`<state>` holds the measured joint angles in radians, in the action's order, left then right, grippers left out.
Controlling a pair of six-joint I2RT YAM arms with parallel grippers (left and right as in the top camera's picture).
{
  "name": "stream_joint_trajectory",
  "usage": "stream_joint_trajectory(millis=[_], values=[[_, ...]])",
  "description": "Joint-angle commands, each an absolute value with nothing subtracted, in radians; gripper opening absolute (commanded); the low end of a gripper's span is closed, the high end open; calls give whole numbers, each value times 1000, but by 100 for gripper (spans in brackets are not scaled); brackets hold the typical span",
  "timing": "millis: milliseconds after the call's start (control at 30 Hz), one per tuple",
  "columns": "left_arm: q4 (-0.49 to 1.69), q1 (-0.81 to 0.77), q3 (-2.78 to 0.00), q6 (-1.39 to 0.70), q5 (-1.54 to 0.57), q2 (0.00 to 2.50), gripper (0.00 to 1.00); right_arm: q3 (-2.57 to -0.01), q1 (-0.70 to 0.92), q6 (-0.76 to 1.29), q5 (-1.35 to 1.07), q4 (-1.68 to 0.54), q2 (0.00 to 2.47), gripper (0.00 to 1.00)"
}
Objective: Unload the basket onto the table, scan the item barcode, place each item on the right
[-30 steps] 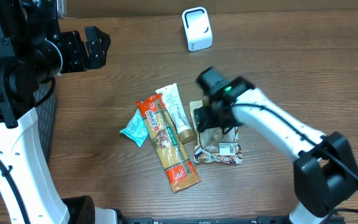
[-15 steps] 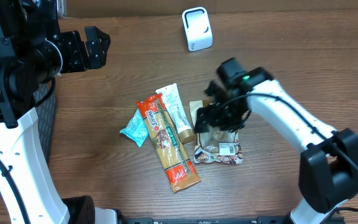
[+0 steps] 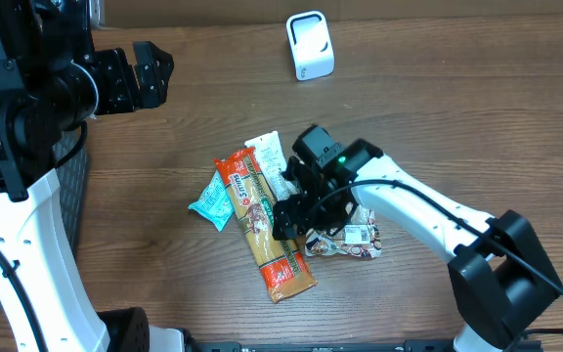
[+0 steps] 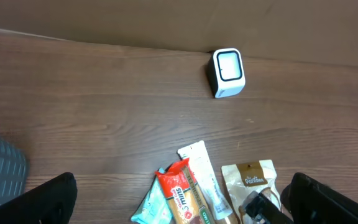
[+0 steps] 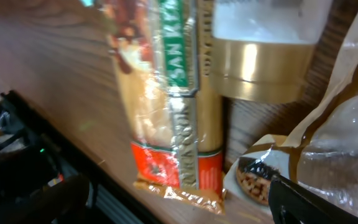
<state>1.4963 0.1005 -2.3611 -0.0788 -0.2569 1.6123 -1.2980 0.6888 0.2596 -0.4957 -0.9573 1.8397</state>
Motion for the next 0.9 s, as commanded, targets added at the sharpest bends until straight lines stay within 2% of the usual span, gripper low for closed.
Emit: stream_joint_trajectory(millis=[0,133,400,533,867], values=[[1496,111,-2376,-75,-252,1618,100,-1240,694,316,-483,-917,1845,93],[1496,111,-2376,-75,-252,1618,100,-1195,694,316,-473,-888,1845,93],[1496,111,-2376,-75,-252,1618,100,-1192,653,314,-249,-1003,1844,93],[1496,111,-2376,-75,-252,1618,99,-1192,556,297,-168,-1059,1844,93],[1496,111,-2376,-75,-252,1618,99,-1237,236,201,-166,-1042,1844,95]])
